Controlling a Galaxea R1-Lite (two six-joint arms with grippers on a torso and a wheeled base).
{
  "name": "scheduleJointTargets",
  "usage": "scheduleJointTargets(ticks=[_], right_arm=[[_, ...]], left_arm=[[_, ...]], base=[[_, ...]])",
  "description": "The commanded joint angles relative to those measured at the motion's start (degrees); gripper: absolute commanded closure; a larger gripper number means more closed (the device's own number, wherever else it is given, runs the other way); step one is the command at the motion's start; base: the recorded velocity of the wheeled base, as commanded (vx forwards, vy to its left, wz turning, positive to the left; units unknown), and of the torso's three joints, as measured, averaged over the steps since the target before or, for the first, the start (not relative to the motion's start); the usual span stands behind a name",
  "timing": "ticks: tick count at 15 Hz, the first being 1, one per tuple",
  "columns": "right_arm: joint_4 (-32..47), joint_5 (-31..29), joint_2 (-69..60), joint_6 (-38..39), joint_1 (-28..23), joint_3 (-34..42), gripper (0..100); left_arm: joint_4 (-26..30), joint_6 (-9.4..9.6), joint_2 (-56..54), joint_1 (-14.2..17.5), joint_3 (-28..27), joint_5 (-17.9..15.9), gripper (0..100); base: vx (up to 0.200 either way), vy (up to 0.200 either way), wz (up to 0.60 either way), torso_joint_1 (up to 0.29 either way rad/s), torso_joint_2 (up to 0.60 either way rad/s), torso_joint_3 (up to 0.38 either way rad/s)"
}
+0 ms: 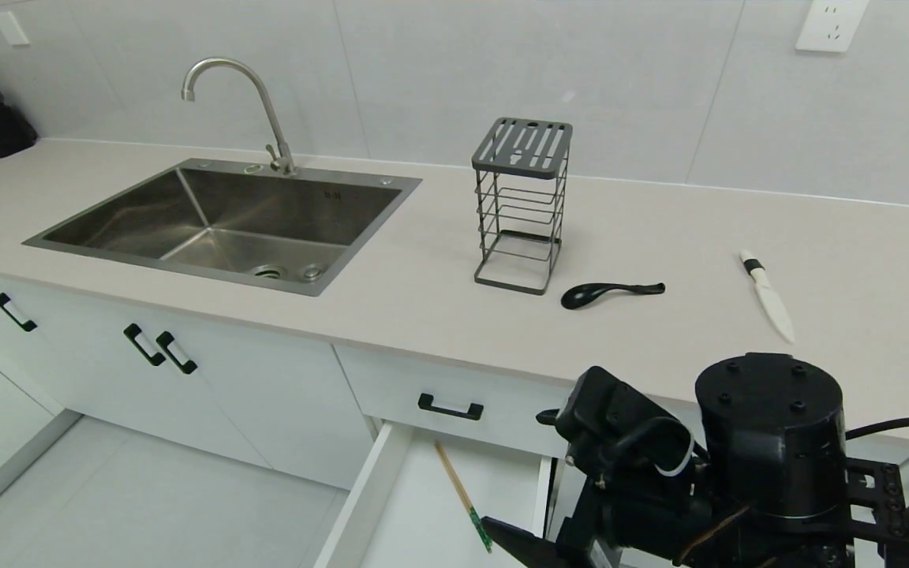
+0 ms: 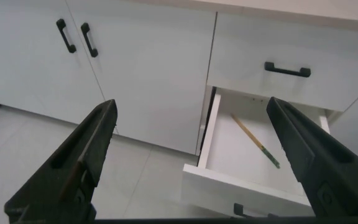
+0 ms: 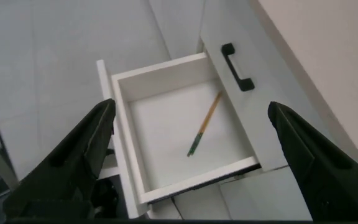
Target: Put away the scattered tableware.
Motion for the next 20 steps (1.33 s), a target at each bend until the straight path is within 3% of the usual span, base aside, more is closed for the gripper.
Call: scheduleJointTargets(ticks=[1, 2, 3, 5, 13, 17, 20], right_arm=[[-0.4, 2.1, 1.0, 0.0, -1.2, 1.5, 0], [-0.4, 2.1, 1.0, 0.0, -1.2, 1.5, 0], [-0.7, 6.5, 2.9, -0.1, -4.0, 2.2, 0], [-2.3, 6.3, 4.1, 0.4, -4.6, 0.6, 0], [-2.8, 0.1, 5.7, 1.5, -16.1, 0.2, 0], [-2.8, -3.5, 6.0, 7.4, -17.1, 0.1, 0], [-3.0, -0.1, 4.1, 7.6, -21.9, 0.2, 0]], left_arm=[[0.0, -0.02, 0.0, 0.0, 0.0, 0.0, 0], [0.0, -0.02, 0.0, 0.0, 0.0, 0.0, 0], [0.0, -0.02, 0.0, 0.0, 0.0, 0.0, 0], [0.0, -0.02, 0.0, 0.0, 0.0, 0.0, 0], [0.0, -0.02, 0.0, 0.0, 0.0, 0.0, 0], [0.0, -0.02, 0.0, 0.0, 0.0, 0.0, 0], [0.0, -0.02, 0.0, 0.0, 0.0, 0.0, 0]], base=[[0.0, 0.0, 0.0, 0.295, -0.55, -0.266], [0.0, 0.0, 0.0, 0.281, -0.56, -0.261], [0.0, 0.0, 0.0, 0.29, -0.57, -0.271], [0.0, 0.0, 0.0, 0.249, -0.51, -0.237], [0.0, 0.0, 0.0, 0.03, -0.05, -0.027], [0.0, 0.0, 0.0, 0.0, 0.0, 0.0], [0.0, 0.0, 0.0, 0.0, 0.0, 0.0]])
